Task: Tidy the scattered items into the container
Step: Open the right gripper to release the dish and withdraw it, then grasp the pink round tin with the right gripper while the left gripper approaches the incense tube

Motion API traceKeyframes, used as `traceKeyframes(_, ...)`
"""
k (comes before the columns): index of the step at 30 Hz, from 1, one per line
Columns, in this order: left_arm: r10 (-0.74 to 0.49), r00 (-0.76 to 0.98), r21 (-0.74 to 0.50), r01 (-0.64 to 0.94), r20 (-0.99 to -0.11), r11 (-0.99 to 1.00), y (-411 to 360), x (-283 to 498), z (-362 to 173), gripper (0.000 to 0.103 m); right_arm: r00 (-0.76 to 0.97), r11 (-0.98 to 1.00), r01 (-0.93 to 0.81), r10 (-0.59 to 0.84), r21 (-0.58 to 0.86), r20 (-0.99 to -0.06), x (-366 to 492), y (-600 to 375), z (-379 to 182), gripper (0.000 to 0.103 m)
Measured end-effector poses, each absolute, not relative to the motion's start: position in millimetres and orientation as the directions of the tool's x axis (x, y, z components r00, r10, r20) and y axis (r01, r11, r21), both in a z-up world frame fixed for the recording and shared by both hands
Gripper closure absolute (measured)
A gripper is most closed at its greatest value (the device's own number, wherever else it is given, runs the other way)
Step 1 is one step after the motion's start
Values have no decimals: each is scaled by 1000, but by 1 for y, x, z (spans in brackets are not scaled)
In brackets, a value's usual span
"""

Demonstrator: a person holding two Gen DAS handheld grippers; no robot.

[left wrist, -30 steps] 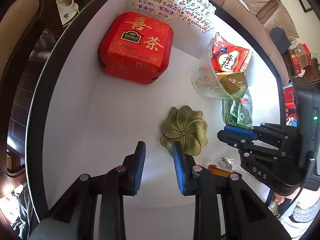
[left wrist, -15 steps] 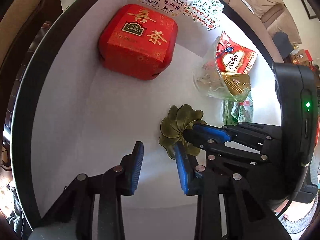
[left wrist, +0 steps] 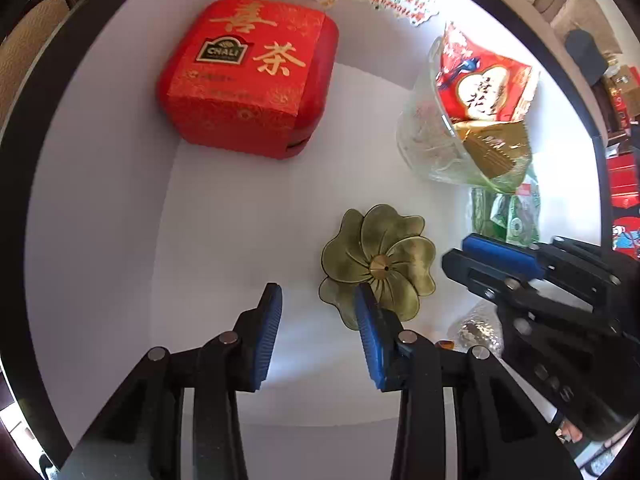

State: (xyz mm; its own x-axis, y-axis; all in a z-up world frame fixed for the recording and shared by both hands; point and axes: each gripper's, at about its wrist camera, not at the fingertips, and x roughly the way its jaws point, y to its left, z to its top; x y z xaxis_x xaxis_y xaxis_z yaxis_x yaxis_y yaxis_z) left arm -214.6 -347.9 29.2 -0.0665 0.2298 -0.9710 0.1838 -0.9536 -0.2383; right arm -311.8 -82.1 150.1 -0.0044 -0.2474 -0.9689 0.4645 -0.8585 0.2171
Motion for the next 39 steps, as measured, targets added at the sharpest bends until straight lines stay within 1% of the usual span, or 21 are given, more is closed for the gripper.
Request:
traceKeyframes(4,215,-31,-217,182,-976,-959,-344,-221,22,65,-29,-849,458,-309,262,-951,-316,-50,178,83)
traceKeyframes(5,225,-28,-226,185,-974,-956,-343,-221,21,66,-35,-850,454,-316,266,-948,-317,-66,187,83)
traceKeyframes(7,236,-23,-236,174,-971,-956,-338,-222,20,74,-44,-851,445,-331,278,-943,-259,-79,199,83)
traceKeyframes(8,234,-16,-233,179,-972,-956,-336,-223,19,74,-50,-852,440,-337,283,-940,-231,-66,188,83)
traceKeyframes(11,223,-4,-220,182,-975,-958,-332,-227,18,74,-60,-848,433,-366,306,-929,-250,-46,170,83)
traceKeyframes(13,213,-5,-210,194,-977,-958,-331,-230,18,75,-68,-845,432,-378,314,-923,-245,-98,148,83)
traceKeyframes(16,209,-17,-208,228,-978,-951,-330,-235,16,75,-71,-842,435,-385,319,-920,-251,-114,111,83)
traceKeyframes(20,226,-43,-230,247,-973,-942,-325,-241,17,75,-74,-845,423,-390,325,-918,-242,-97,109,83)
traceKeyframes(21,229,-50,-234,251,-972,-939,-324,-243,17,75,-76,-846,422,-392,327,-917,-242,-99,107,84)
traceKeyframes(22,235,-54,-241,257,-971,-936,-323,-245,17,75,-77,-843,423,-399,333,-913,-242,-102,105,87)
traceKeyframes(23,236,-59,-243,259,-970,-935,-322,-247,18,75,-79,-840,423,-407,339,-910,-243,-105,101,88)
traceKeyframes(25,219,-67,-229,255,-973,-939,-320,-249,19,75,-99,-842,423,-409,334,-907,-239,-99,106,85)
traceKeyframes(29,116,-86,-133,241,-990,-961,-326,-246,32,73,-166,-834,430,-449,345,-878,-230,-73,132,83)
traceKeyframes(31,95,-123,-122,226,-988,-967,-332,-239,48,67,-200,-846,413,-447,339,-872,-221,-51,144,80)
traceKeyframes(33,72,-163,-104,197,-984,-975,-334,-229,66,65,-218,-856,385,-446,344,-868,-209,-20,153,79)
traceKeyframes(36,76,-240,-109,128,-968,-986,-323,-208,97,64,-268,-889,325,-415,324,-869,-186,38,167,77)
traceKeyframes(37,80,-275,-113,104,-958,-988,-317,-199,108,63,-285,-901,302,-398,312,-872,-177,58,169,75)
traceKeyframes(38,88,-308,-117,75,-947,-990,-308,-190,119,61,-298,-913,279,-376,297,-877,-169,77,171,72)
traceKeyframes(39,97,-338,-118,41,-936,-992,-294,-180,129,54,-312,-927,256,-349,276,-884,-162,95,171,71)
